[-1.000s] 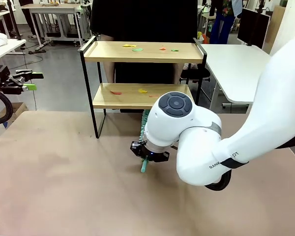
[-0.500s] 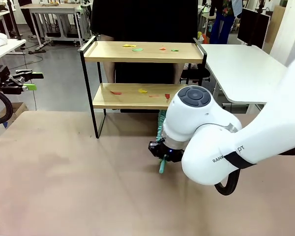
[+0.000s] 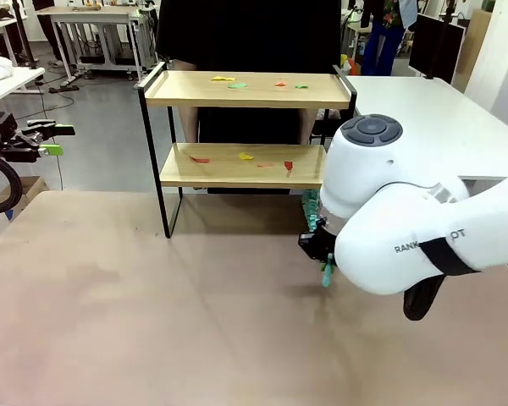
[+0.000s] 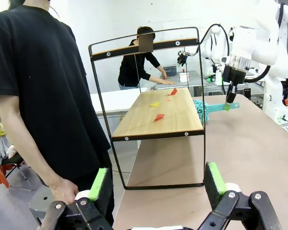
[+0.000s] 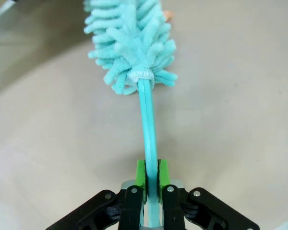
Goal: Clean the shelf.
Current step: Clean the specific section of the Shelf indicated by the human with the Duster.
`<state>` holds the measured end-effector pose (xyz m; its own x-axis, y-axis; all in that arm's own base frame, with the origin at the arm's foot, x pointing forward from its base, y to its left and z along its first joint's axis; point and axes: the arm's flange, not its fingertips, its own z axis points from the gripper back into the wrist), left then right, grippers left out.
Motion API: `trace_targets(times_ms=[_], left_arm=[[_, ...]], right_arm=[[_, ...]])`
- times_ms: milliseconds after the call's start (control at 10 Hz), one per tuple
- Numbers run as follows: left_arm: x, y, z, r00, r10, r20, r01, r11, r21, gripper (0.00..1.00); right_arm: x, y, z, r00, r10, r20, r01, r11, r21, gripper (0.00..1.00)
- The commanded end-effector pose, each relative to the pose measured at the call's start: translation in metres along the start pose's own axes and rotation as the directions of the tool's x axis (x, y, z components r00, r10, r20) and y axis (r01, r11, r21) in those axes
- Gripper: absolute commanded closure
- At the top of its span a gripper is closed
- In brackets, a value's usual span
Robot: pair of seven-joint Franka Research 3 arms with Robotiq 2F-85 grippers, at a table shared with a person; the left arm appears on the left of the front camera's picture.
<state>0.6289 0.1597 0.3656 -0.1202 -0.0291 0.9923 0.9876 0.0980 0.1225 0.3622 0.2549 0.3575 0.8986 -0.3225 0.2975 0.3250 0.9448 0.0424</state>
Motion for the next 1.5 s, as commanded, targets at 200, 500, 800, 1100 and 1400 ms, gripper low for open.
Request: trace_targets(times_ms=[200,500,800,1100,1400], left_arm=[[0.002,-0.001,0.000,1.000,-0.005,0.002,0.005,1.000,0.001,0.00],[0.002,-0.001,0.000,1.000,-0.005,0.002,0.005,1.000,0.001,0.00],[0.002,-0.001,0.000,1.000,-0.005,0.002,0.005,1.000,0.001,0.00],[0.002,-0.001,0.000,1.000,-0.005,0.002,0.005,1.000,0.001,0.00],[0.002,-0.001,0.000,1.000,-0.005,0.002,0.005,1.000,0.001,0.00]], right_arm=[[0.000,-0.002,0.006,1.000,0.011,0.016,-0.011,1.000,-0.007,0.87],[0.000,-0.002,0.006,1.000,0.011,0.016,-0.011,1.000,-0.007,0.87],[-0.005,-0.005,0.013,0.996,0.060,0.072,-0.062,0.997,0.034,0.87],[-0.005,-0.019,0.021,0.983,0.155,0.095,-0.165,0.980,0.111,0.87],[-0.004,-0.031,0.027,0.963,0.241,0.121,-0.261,0.947,0.188,0.87]])
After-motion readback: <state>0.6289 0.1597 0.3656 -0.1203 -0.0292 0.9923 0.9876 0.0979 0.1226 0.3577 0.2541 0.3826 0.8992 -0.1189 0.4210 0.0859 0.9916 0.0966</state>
